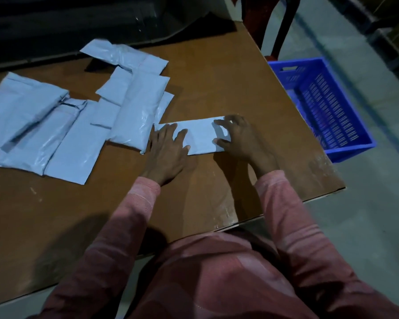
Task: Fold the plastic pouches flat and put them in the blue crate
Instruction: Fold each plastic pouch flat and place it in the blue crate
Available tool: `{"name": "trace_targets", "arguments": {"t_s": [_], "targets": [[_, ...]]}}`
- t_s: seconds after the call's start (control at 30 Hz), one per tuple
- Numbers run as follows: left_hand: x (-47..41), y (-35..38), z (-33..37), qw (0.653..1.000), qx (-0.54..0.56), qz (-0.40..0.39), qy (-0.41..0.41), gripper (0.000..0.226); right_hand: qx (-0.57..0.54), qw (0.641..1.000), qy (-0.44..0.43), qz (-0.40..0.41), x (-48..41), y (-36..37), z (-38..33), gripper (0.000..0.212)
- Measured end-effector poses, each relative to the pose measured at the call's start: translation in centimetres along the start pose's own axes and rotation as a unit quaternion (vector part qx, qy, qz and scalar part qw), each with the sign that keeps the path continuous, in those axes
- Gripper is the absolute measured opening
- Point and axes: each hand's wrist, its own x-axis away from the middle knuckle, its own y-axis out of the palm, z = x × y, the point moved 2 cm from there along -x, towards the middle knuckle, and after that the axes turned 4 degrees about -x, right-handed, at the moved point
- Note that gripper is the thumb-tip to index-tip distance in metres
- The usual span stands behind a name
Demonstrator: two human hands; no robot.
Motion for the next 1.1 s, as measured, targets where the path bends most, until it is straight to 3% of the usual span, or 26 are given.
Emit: {"name": "trace_targets", "arguments": {"t_s": [0.27,0.37,0.5,0.67,0.77,0.83,0.87,0.93,1.03,1.1], "targets": [[-1.0,1.4,2.5,1.0,-0.011,-0.02,0.012,0.055,0.002,1.0,0.014,0.021,0.0,-0.6,2.3,0.074],[-3.4,1.7,6.1,0.999,0.015,-0.031,0.037,0.056,0.017,0.996,0.044,0.075,0.8,-1.5,5.6,0.066],[-8.1,2.0,12.0,0.998,0.035,-0.022,0.044,0.058,-0.015,0.991,0.112,0.069,1.3,-4.1,12.0,0.075],[-13.2,1.1,14.6,0.997,-0.003,-0.068,0.033,0.07,-0.201,0.966,0.164,0.009,-0.5,-7.6,18.1,0.109],[-15.4,0.6,14.0,0.99,-0.033,-0.134,0.022,0.087,-0.278,0.946,0.166,-0.001,-1.8,-8.8,19.6,0.118],[-17.3,0.1,13.9,0.985,-0.045,-0.166,0.032,0.07,-0.296,0.947,0.124,-0.019,-2.4,-9.4,20.6,0.111],[-18.6,-0.4,14.2,0.984,-0.044,-0.167,0.039,0.057,-0.301,0.948,0.097,-0.031,-2.7,-9.8,21.2,0.103],[-21.4,-1.7,15.8,0.985,-0.04,-0.156,0.068,0.052,-0.294,0.954,0.053,-0.038,-3.1,-11.1,22.9,0.078],[-26.3,-3.8,19.9,0.987,-0.048,-0.081,0.132,0.036,-0.25,0.968,0.021,0.02,-3.5,-13.4,26.4,0.043],[-30.1,-4.3,23.0,0.981,-0.041,-0.005,0.19,0.021,-0.244,0.966,0.023,0.082,-3.7,-14.6,29.3,0.032]]}}
